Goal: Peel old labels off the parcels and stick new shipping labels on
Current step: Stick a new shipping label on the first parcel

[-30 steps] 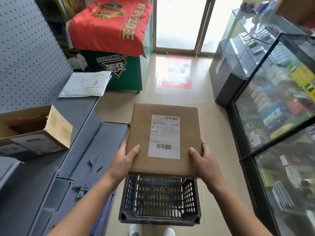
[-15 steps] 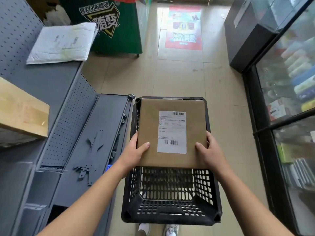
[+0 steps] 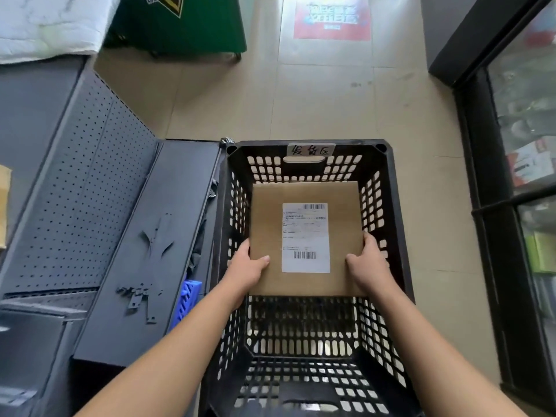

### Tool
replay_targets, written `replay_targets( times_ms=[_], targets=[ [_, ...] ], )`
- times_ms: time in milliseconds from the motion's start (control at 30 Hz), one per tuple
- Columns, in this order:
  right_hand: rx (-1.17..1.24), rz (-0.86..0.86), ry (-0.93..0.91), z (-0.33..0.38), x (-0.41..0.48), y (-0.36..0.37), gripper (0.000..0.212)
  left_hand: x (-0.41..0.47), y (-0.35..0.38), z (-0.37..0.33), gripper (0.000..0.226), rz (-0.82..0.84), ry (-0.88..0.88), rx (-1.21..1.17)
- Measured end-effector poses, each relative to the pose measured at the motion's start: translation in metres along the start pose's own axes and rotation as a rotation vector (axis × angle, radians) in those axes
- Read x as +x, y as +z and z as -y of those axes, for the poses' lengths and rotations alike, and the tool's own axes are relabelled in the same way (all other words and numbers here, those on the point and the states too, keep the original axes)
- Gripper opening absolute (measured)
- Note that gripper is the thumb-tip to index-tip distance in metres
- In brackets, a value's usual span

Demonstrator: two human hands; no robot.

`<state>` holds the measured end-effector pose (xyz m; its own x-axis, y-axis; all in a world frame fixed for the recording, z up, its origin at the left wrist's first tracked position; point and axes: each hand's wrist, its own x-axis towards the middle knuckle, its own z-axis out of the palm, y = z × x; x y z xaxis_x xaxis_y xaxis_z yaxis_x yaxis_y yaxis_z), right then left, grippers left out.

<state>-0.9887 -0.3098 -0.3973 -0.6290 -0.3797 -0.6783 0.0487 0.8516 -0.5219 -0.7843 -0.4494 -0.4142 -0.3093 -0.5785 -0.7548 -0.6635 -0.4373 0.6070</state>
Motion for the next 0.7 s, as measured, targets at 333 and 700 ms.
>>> replay_targets(
  times_ms=[333, 700],
  targets=[
    [0.07, 0.01, 0.111, -0.007, 0.038, 0.019, 0.055, 0.045, 0.03, 0.01, 0.055, -0.063, -0.101, -0.086],
    [0.101, 0.051, 0.161, -0.011, 0.067, 0.033, 0.056, 0.072, 0.047, 0.015, 0.053, -0.134, -0.097, -0.021]
  ],
)
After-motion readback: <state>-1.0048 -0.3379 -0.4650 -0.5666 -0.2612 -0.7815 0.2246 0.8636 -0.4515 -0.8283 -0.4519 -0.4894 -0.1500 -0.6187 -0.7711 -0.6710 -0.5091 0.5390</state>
